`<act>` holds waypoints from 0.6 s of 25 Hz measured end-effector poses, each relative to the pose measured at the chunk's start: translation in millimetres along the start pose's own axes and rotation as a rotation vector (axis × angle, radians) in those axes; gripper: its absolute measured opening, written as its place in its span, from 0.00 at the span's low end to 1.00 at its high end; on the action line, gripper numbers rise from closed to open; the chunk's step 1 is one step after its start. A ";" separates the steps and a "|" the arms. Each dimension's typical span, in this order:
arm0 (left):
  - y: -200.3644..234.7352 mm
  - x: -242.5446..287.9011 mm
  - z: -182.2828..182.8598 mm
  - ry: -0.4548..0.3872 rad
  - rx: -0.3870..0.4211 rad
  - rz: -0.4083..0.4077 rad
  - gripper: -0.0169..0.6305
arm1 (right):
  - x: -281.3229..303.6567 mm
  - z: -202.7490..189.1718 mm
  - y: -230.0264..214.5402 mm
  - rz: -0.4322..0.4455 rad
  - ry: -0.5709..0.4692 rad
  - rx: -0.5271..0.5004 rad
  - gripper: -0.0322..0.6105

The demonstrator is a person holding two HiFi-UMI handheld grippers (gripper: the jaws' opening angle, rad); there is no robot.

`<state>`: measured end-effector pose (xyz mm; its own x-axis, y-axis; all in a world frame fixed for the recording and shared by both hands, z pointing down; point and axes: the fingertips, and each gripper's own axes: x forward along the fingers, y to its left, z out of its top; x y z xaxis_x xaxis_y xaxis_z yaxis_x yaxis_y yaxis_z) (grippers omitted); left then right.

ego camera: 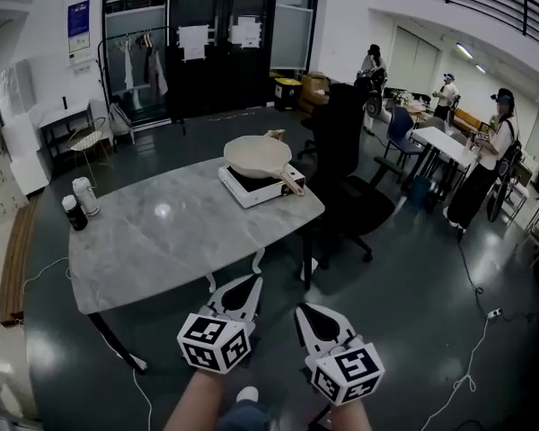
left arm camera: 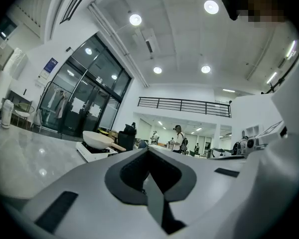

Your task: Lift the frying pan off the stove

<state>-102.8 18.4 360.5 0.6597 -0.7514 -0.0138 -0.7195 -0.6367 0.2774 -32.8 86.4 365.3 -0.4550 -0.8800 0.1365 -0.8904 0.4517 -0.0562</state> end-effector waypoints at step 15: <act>93.5 115.4 7.2 0.043 -0.049 -0.040 0.05 | 128.8 3.1 -60.7 -0.038 0.044 0.033 0.09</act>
<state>-95.5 -129.1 377.9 0.6970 -0.7169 0.0157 -0.6819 -0.6558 0.3240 -37.5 -54.8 383.2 -0.4206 -0.8888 0.1821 -0.9072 0.4124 -0.0829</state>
